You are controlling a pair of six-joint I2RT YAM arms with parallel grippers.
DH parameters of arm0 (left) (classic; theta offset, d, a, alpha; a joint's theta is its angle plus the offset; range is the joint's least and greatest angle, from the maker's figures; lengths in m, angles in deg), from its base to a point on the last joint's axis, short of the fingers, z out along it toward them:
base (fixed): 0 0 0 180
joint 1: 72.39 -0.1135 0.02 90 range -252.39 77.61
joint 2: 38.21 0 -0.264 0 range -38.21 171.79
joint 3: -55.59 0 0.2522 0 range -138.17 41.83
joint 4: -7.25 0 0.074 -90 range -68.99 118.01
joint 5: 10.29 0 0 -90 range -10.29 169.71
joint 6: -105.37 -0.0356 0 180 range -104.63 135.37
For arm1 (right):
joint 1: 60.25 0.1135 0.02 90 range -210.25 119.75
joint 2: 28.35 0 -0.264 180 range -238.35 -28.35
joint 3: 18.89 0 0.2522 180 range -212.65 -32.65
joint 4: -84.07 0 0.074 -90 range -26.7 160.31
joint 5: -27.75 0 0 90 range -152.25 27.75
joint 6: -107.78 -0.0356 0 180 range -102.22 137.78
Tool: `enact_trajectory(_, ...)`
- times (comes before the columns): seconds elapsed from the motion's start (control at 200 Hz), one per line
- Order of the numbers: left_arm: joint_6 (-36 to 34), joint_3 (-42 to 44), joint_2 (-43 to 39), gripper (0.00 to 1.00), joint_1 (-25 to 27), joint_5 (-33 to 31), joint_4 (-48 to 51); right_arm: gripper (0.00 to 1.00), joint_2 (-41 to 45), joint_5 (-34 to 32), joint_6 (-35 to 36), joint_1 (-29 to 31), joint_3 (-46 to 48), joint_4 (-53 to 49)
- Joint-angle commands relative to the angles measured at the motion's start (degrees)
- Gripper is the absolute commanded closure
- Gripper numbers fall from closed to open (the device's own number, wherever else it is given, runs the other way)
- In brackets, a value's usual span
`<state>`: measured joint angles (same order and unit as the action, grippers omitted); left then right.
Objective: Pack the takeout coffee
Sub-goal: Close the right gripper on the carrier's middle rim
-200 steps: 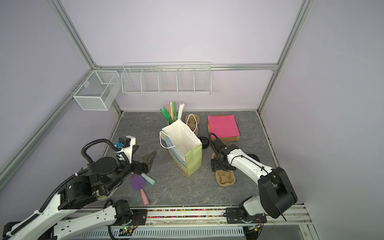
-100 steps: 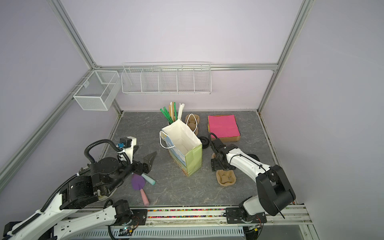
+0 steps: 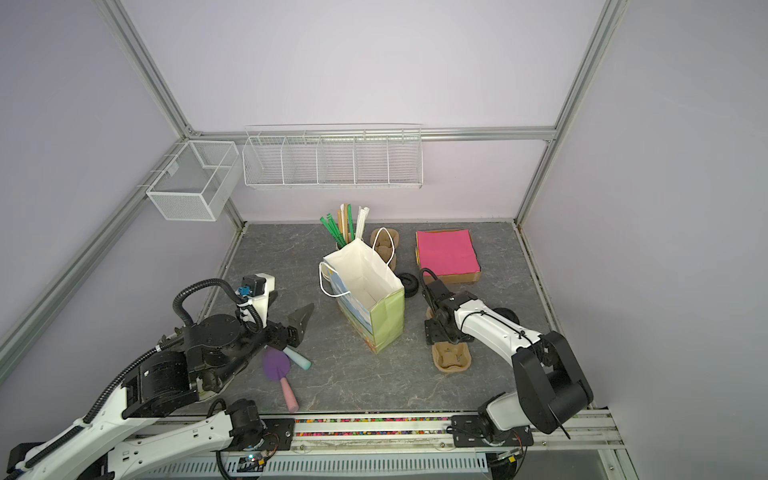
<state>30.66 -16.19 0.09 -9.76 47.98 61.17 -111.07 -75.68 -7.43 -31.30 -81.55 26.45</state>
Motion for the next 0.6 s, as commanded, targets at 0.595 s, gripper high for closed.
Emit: enact_trajectory(0.595, -1.1, 0.5, 0.4, 0.04, -0.4, -1.3, 0.4, 0.15, 1.3, 1.5, 1.4, -0.1, 1.9, 2.9)
